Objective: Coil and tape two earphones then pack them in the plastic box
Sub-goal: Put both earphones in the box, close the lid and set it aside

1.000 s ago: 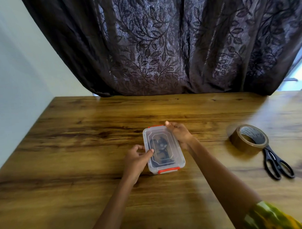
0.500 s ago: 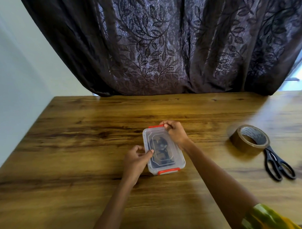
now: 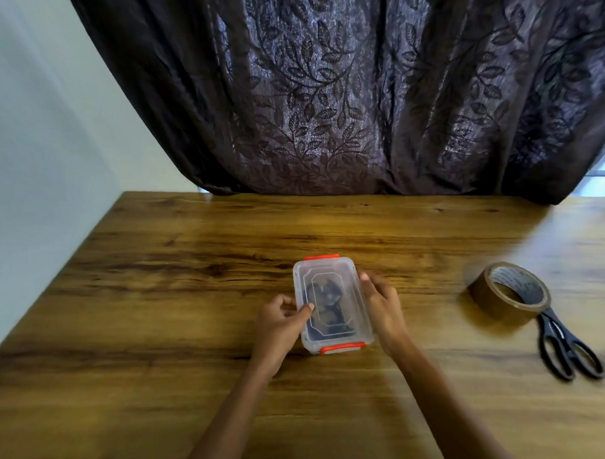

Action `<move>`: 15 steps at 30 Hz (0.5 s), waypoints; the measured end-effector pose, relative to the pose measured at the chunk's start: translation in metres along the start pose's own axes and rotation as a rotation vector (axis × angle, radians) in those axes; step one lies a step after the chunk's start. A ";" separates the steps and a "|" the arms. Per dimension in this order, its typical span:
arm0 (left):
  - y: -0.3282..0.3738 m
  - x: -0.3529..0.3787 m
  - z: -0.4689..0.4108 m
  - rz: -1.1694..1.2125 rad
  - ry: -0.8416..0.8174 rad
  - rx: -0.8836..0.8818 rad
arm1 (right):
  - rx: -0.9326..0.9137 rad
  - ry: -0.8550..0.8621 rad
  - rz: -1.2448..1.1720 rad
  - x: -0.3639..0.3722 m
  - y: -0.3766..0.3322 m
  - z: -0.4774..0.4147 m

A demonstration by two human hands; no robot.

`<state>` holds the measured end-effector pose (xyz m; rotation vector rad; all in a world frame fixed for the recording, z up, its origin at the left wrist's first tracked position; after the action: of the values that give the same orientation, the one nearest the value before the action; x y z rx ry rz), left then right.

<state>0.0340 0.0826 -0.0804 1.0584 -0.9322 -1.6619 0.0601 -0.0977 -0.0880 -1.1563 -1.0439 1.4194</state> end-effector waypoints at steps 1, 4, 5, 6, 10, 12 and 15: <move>0.000 0.000 0.001 0.006 0.000 0.004 | -0.011 -0.007 -0.030 0.000 0.002 0.011; -0.002 0.001 0.004 0.044 -0.010 0.008 | -0.037 -0.039 -0.102 0.001 0.005 0.038; -0.003 0.002 0.005 0.054 -0.018 0.009 | -0.041 -0.048 -0.128 0.001 0.005 0.043; -0.004 0.002 0.006 0.066 -0.023 0.015 | -0.050 -0.062 -0.147 0.002 0.003 0.046; -0.006 0.001 0.012 0.145 -0.035 0.032 | -0.085 -0.116 -0.190 0.009 -0.006 0.050; -0.005 -0.005 0.015 0.182 -0.048 0.039 | -0.104 -0.153 -0.203 0.016 -0.013 0.049; -0.002 -0.027 0.017 0.242 -0.040 0.049 | -0.139 -0.213 -0.165 0.034 -0.028 0.043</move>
<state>0.0227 0.1104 -0.0703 0.9083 -1.0876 -1.4707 0.0204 -0.0614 -0.0576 -1.0058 -1.3745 1.3774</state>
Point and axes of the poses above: each hand's wrist, its own z-axis away from the middle knuckle, its own x-axis out of the palm, y = z × x, the point moved 6 cm from there along -z, towards the middle knuckle, and after that the axes turned 15 degrees about -y, right-handed, at the moved point
